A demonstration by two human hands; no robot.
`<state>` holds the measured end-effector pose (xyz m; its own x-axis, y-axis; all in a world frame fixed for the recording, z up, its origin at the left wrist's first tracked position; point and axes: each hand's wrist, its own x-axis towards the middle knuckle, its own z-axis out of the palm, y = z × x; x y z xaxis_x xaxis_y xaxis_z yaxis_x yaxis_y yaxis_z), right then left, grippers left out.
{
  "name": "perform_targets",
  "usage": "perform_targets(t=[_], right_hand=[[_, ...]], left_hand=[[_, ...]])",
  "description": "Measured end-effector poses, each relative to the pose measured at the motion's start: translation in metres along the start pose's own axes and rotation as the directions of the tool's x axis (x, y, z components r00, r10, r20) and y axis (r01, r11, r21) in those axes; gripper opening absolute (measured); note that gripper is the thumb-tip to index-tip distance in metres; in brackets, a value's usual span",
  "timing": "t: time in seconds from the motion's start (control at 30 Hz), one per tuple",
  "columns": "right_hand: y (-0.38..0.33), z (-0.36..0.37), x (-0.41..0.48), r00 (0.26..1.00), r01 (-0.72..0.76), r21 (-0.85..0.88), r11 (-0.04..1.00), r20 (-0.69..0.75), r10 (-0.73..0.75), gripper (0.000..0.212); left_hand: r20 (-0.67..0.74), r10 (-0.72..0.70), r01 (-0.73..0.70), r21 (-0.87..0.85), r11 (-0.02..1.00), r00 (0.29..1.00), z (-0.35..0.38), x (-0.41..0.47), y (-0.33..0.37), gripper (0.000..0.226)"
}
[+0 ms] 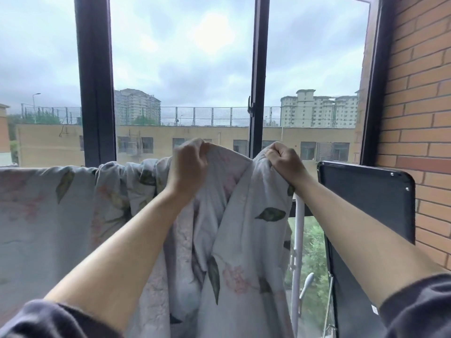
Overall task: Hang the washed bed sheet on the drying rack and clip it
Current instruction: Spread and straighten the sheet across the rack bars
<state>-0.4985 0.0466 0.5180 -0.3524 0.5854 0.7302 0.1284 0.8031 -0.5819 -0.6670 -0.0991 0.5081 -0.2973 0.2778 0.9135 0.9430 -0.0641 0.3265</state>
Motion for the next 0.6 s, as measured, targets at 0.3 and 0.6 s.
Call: perform_targets(t=[0.3, 0.6], right_hand=[[0.003, 0.001, -0.004, 1.0, -0.025, -0.108, 0.994, -0.003, 0.025, 0.021], [0.008, -0.013, -0.008, 0.998, 0.053, -0.152, 0.987, 0.051, -0.046, 0.021]], left_hand=[[-0.101, -0.758, 0.617, -0.518, 0.593, 0.644, -0.038, 0.041, -0.019, 0.031], [0.326, 0.304, -0.384, 0.217, 0.898, 0.895, 0.023, -0.014, 0.039, 0.022]])
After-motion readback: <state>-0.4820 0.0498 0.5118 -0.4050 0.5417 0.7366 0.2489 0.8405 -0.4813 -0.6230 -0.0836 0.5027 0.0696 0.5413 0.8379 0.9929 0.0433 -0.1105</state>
